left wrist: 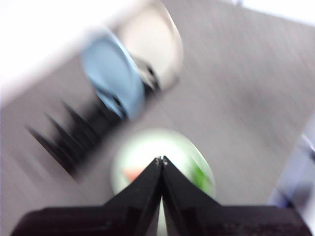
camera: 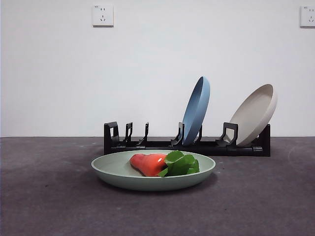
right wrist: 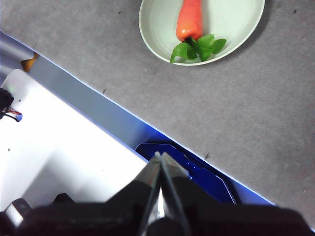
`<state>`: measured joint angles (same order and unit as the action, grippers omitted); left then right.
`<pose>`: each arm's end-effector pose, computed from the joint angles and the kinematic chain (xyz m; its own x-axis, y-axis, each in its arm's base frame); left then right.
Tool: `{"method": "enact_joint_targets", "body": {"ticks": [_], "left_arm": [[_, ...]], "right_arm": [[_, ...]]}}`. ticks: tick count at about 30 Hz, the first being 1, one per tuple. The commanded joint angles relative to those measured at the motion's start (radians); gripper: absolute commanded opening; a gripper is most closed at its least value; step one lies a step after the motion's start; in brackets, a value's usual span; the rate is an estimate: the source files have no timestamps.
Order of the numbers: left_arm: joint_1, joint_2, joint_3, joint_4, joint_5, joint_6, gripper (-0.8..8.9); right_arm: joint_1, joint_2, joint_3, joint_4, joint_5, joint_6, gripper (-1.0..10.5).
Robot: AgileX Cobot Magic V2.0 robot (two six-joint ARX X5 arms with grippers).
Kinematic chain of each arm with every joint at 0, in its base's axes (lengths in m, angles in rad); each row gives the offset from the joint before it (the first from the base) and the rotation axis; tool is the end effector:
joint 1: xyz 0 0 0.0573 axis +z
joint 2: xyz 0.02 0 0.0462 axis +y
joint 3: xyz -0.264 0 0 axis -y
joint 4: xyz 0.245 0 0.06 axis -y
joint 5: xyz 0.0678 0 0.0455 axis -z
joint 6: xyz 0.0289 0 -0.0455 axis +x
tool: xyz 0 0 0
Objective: Take the green plate from the plate rack,put the plate on the table,take the carrot from the table,put the carrot in the plate
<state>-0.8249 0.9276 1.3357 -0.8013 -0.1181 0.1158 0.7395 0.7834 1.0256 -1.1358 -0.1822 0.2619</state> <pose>0.1056 -0.1092 0.4301 0.7090 -0.5937 -0.3805 0.6812 0.7163 0.1516 0.0827 0.0825 0.3318 0.3332 0.5492 -0.7664 -0.5721 0.7639 0.2986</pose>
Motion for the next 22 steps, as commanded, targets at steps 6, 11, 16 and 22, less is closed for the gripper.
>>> {"method": "enact_joint_targets", "body": {"ticks": [6,11,16,22], "left_arm": [[0.404,-0.199,-0.293,0.552,0.312,0.208,-0.03],[0.571,-0.381,-0.600,0.781,0.304,0.174,-0.03],[0.675,-0.570,-0.888,0.871,0.297,0.126,-0.03],[0.737,-0.743,-1.128,0.875,0.244,0.064,-0.03]], "right_arm": [[0.001,-0.001,-0.005,0.004,0.002,-0.008,0.0],[0.002,-0.001,-0.005,0.004,0.002,-0.008,0.0],[0.002,-0.001,-0.005,0.004,0.002,-0.008,0.0],[0.002,-0.001,-0.005,0.004,0.002,-0.008,0.0]]}}
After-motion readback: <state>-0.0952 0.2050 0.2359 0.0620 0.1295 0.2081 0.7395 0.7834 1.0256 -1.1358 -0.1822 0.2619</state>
